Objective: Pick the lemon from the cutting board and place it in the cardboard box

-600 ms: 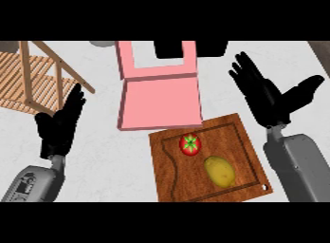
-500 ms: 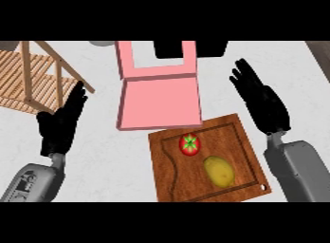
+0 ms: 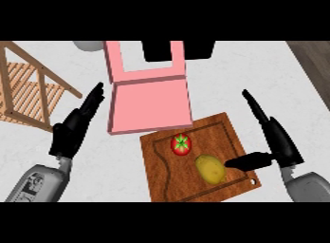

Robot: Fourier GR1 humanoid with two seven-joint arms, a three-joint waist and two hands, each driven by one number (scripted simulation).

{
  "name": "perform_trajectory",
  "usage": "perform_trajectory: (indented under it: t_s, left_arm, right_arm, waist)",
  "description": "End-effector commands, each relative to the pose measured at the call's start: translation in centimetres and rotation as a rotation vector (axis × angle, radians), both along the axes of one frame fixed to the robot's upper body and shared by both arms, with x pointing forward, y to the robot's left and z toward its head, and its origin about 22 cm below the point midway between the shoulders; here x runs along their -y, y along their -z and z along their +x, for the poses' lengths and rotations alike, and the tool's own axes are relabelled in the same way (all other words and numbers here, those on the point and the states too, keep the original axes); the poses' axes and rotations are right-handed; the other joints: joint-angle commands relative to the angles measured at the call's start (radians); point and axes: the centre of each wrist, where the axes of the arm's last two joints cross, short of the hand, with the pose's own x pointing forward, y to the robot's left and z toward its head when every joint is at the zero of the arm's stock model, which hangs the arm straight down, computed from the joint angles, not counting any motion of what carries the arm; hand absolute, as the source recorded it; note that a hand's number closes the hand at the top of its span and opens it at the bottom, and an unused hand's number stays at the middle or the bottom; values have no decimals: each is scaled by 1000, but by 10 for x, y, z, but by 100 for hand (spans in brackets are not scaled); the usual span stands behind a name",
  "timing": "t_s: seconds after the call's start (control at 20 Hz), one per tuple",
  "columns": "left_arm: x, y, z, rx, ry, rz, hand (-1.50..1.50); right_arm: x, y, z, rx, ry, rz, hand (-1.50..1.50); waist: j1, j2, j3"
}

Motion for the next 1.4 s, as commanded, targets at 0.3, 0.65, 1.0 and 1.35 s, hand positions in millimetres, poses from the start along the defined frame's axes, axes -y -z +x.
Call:
perform_trajectory:
  t_s: [0.3, 0.65, 1.0, 1.35]
  left_arm:
    - [7, 0, -9, 3, 73, 7, 0]
    - [25, -8, -20, 11, 109, -10, 0]
    - [10, -2, -14, 36, 123, 7, 0]
    - [0, -25, -7, 36, 133, 14, 0]
  right_arm:
    - [8, -13, -85, 335, -85, -587, -150]
    - [-18, -70, -151, 92, -131, -702, -150]
    - [-53, -120, -178, -74, -103, -694, -150]
    - [-81, -99, -150, -112, -93, -654, -150]
  waist:
    - [1, 6, -1]
    - [38, 14, 0]
    - [71, 27, 2]
    - [77, 28, 5]
